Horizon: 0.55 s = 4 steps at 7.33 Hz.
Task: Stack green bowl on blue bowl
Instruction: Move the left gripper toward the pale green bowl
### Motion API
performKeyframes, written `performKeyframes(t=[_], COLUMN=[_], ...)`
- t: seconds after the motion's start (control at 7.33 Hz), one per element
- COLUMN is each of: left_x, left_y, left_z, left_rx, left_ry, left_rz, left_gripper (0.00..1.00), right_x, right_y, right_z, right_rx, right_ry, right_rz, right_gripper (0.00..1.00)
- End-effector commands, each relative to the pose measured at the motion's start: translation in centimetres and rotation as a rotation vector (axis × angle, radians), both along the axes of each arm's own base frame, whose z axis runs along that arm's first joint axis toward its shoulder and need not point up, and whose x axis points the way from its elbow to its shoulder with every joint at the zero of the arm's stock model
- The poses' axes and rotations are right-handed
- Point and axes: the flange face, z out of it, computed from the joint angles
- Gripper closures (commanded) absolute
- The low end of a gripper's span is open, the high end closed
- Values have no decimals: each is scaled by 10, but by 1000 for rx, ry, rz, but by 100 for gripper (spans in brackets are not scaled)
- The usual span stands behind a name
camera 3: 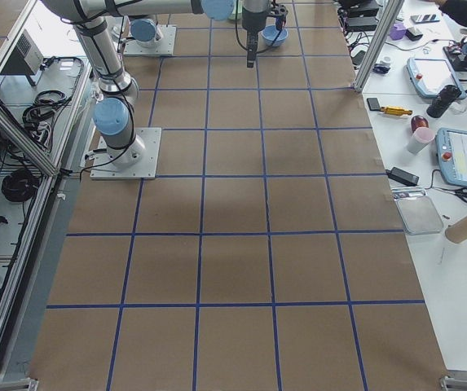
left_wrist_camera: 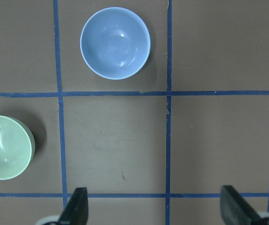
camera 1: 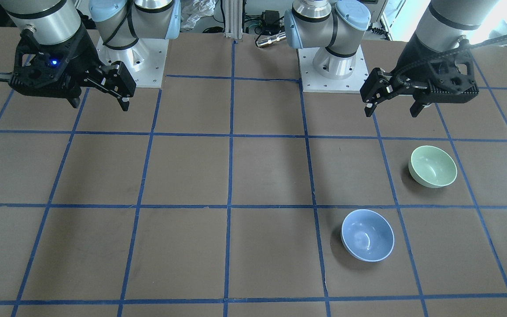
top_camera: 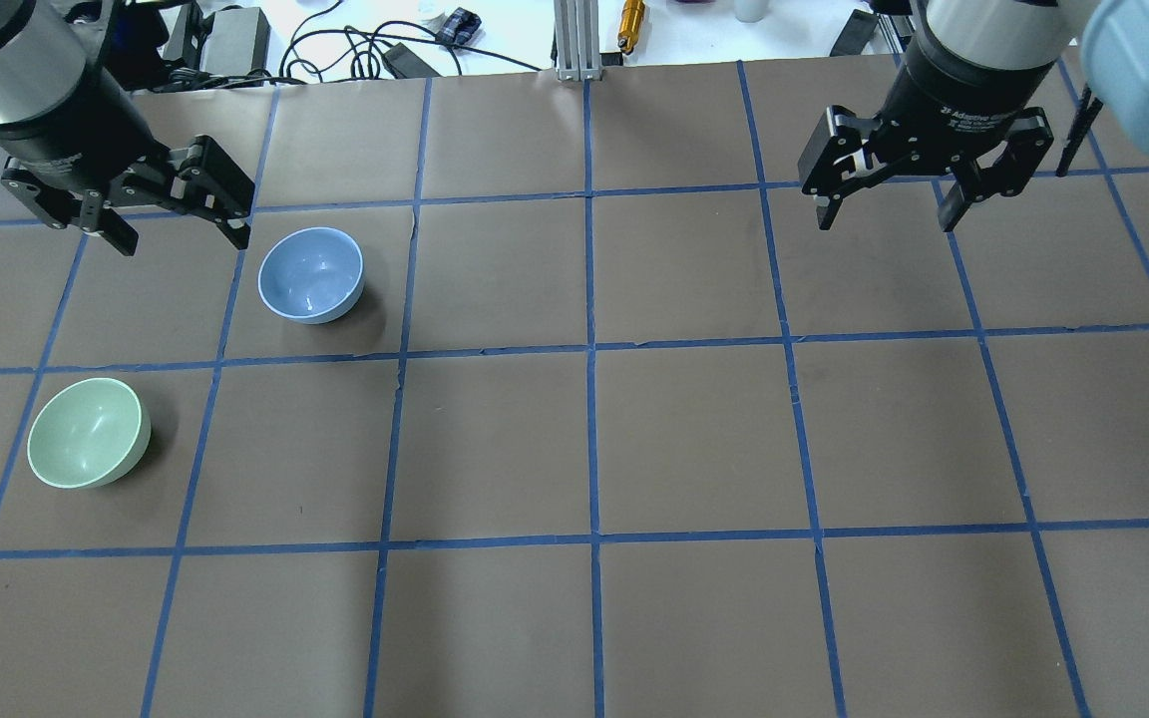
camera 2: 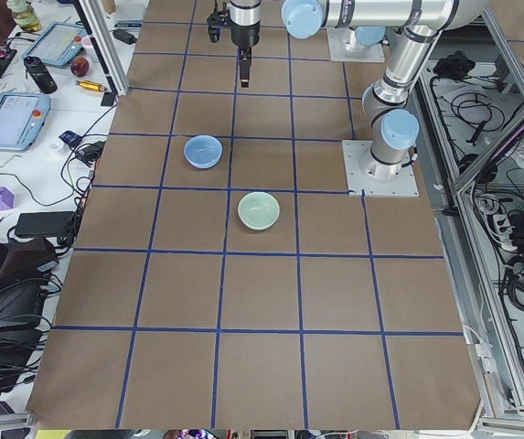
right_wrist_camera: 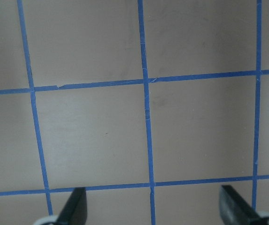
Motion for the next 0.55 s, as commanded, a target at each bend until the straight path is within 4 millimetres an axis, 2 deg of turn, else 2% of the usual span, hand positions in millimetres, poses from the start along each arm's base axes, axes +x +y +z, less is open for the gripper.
performKeyframes(t=[0.0,0.14,0.41], left_x=[15,40,114], left_y=[-3,-6,-2], left_z=[-3,-12,-51], left_rx=[7,25,80], left_ry=[-1,-2,29], left_rz=[-7,-77,-75], left_gripper=[0,0,0], right_x=[0,0,0], right_y=[0,0,0], right_z=[0,0,0], right_rx=[1,1,1], right_ry=[0,0,0], right_rz=[-1,-1,-1], right_gripper=[0,0,0])
